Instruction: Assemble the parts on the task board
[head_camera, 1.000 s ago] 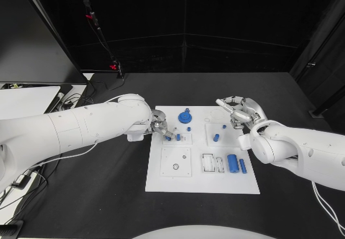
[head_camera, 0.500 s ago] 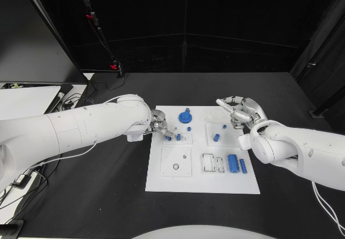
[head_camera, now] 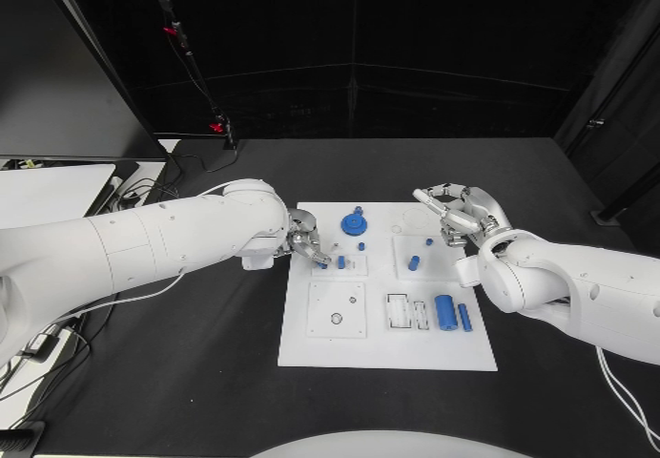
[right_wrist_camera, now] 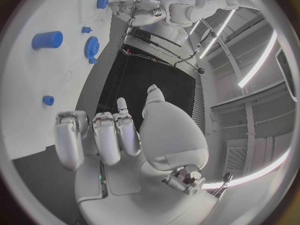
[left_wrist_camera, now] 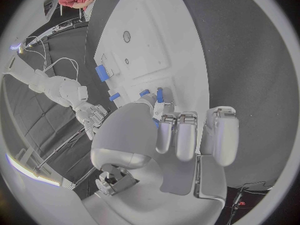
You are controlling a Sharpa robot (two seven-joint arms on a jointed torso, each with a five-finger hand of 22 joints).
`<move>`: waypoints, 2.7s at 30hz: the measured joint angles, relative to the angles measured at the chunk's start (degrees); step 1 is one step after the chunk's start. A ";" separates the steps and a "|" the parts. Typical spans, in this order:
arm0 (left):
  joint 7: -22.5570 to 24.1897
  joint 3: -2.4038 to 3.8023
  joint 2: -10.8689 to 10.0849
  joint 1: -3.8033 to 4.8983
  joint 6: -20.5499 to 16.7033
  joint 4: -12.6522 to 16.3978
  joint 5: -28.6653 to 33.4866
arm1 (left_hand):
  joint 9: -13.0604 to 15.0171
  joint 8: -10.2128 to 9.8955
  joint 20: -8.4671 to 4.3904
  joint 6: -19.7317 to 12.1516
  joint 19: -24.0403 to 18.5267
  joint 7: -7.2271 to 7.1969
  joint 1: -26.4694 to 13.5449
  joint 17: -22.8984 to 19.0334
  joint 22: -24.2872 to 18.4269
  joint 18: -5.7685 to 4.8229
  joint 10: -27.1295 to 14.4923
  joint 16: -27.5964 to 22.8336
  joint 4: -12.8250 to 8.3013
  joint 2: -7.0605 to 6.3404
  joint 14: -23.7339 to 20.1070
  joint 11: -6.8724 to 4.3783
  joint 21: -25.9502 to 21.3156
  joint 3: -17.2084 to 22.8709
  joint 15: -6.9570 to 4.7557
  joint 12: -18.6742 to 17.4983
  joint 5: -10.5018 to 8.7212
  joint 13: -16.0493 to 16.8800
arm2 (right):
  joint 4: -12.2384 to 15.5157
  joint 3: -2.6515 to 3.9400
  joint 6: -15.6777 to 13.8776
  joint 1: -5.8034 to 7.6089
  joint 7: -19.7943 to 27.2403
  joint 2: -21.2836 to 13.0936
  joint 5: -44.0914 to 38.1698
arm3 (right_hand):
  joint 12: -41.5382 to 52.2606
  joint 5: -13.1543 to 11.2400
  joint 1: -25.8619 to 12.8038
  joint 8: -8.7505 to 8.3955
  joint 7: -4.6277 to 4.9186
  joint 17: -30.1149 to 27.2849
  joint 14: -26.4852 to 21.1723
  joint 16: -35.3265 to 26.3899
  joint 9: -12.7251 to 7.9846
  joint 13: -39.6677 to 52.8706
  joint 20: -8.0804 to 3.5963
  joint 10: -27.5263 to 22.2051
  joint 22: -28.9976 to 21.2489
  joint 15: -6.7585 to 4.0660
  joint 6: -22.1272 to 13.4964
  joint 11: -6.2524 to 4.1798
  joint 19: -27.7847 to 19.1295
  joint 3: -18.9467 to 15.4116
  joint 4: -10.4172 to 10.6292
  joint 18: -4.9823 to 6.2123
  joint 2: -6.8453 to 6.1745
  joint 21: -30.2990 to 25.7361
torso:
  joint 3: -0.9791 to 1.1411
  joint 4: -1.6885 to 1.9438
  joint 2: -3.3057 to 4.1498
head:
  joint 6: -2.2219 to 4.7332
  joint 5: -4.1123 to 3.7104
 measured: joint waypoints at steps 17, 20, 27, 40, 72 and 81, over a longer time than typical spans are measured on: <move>-0.91 0.16 1.01 0.21 1.29 -0.49 0.08 | 0.49 2.13 -0.43 -0.11 0.00 0.10 7.44 0.00 0.00 0.00 0.15 0.00 -0.11 -0.89 0.01 -0.24 0.00 3.73 -0.42 0.00 0.40 0.02 | 0.03 0.00 -0.01 0.00 -0.01 -0.01 0.00 | 0.00 0.00 0.00 0.00 0.00 -0.01 0.00 0.00 -0.07 0.00 0.00 0.00 0.00 0.00 0.00 0.00 0.00 0.00 0.00 0.00 0.00 0.00 | 0.00 -0.01 0.02 | -0.15 0.07; -1.35 0.21 1.10 0.27 1.66 -0.50 0.10 | 0.53 2.13 -0.42 -0.12 0.00 0.11 7.52 0.00 0.00 0.00 0.15 0.00 -0.11 -0.82 0.01 -0.24 0.00 3.73 -0.42 0.00 0.40 0.02 | 0.04 0.00 -0.01 0.00 -0.01 -0.01 0.00 | 0.00 0.00 0.00 0.00 0.00 -0.01 0.00 0.00 -0.07 0.00 0.00 0.00 0.00 0.00 0.00 0.00 0.00 0.00 0.00 0.00 0.00 0.00 | -0.01 -0.01 0.03 | -0.18 0.08; -2.27 0.32 1.21 0.37 2.39 -0.45 0.16 | 0.52 2.13 -0.42 -0.24 0.00 0.20 7.59 0.00 0.00 0.00 0.15 0.00 0.05 -0.75 0.01 -0.24 0.22 3.89 -0.41 0.00 0.39 0.03 | 0.04 0.00 0.00 0.00 -0.01 -0.01 0.00 | 0.00 0.00 0.00 0.00 0.00 -0.01 0.00 0.00 -0.07 0.00 0.00 0.00 0.00 0.00 0.00 0.00 0.00 0.00 0.00 0.00 0.00 0.00 | -0.01 -0.01 0.02 | -0.23 -0.01; -3.44 0.45 1.18 0.49 3.53 -0.28 0.34 | 0.65 2.48 -0.42 -0.51 0.00 0.32 6.99 0.00 0.00 0.00 0.15 0.00 0.07 -0.40 0.01 -0.23 0.22 3.88 -0.41 0.02 1.71 0.08 | 0.02 0.00 0.00 0.00 -0.02 -0.01 0.00 | 0.00 0.00 0.00 0.00 0.00 -0.01 0.00 0.00 -0.06 0.00 0.00 0.00 0.00 0.00 0.00 0.00 0.00 0.00 0.00 0.00 0.00 0.00 | -0.01 0.02 -0.01 | -0.23 -0.02; -2.18 0.18 1.16 0.30 3.17 -0.66 0.07 | -1.30 3.00 -0.42 -0.27 0.00 0.11 -11.38 0.00 0.00 0.00 0.16 0.00 0.21 -0.11 0.21 0.19 0.21 -4.52 -0.21 0.00 -6.97 0.03 | 0.02 0.00 0.00 0.00 -0.02 0.01 0.00 | 0.00 0.00 0.00 0.00 0.00 -0.01 0.00 0.00 -0.12 0.00 0.00 0.00 0.00 0.00 0.00 0.00 0.00 0.00 0.00 0.00 0.00 0.00 | -0.01 -0.02 0.01 | -0.26 -0.14; -1.63 0.14 1.27 0.24 2.70 -0.74 0.00 | -1.28 2.75 -0.42 -0.27 0.00 0.13 -11.59 0.00 0.00 0.00 0.16 0.00 0.21 0.10 0.21 0.19 0.21 -4.52 -0.21 0.00 -6.96 0.03 | 0.02 0.00 0.00 0.00 -0.02 -0.01 0.00 | 0.00 0.00 0.00 0.00 0.00 -0.01 0.00 0.00 -0.11 0.00 0.00 0.00 0.00 0.00 0.00 0.00 0.00 0.00 0.00 0.00 0.00 0.00 | -0.01 -0.02 0.02 | -0.32 -0.20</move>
